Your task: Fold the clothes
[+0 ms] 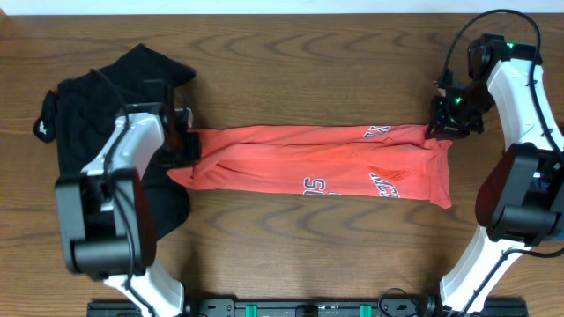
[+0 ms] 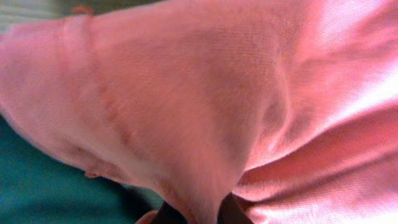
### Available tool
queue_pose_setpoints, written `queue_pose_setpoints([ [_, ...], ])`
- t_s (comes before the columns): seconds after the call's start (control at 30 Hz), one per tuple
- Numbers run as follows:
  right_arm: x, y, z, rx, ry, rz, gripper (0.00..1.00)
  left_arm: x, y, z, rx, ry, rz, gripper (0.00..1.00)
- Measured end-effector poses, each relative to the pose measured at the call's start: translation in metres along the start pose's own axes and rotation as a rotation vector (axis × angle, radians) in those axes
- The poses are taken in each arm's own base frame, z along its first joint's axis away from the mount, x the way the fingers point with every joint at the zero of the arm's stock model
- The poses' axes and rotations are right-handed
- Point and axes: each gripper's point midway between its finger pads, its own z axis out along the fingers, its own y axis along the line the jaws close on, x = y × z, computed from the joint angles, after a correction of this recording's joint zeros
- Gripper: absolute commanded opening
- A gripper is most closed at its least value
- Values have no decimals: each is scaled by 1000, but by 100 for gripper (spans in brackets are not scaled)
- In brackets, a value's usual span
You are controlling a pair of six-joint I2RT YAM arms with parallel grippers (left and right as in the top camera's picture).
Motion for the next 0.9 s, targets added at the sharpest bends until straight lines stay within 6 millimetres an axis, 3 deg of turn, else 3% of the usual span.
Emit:
queue_pose_setpoints([
  [0.1,-1,6,0,-35,-3,0,23,-21,-4,-44,2,-136,12,6],
  [0.2,-1,13,0,-76,-6,-2,24,-38,-10,-101,6,-308,30,6],
  [0.33,-1,19,-1,-107,-8,-7,25,-40,-15,-149,8,-437,43,6],
  [0.43,-1,23,0,-118,-7,-12,27,-33,-17,-152,8,-428,46,6],
  [0.53,-1,25,0,-126,-6,-15,27,-28,-23,-142,11,-381,62,6],
  [0.9,-1,26,0,-129,-7,-18,27,-21,-70,-104,43,-270,189,6],
])
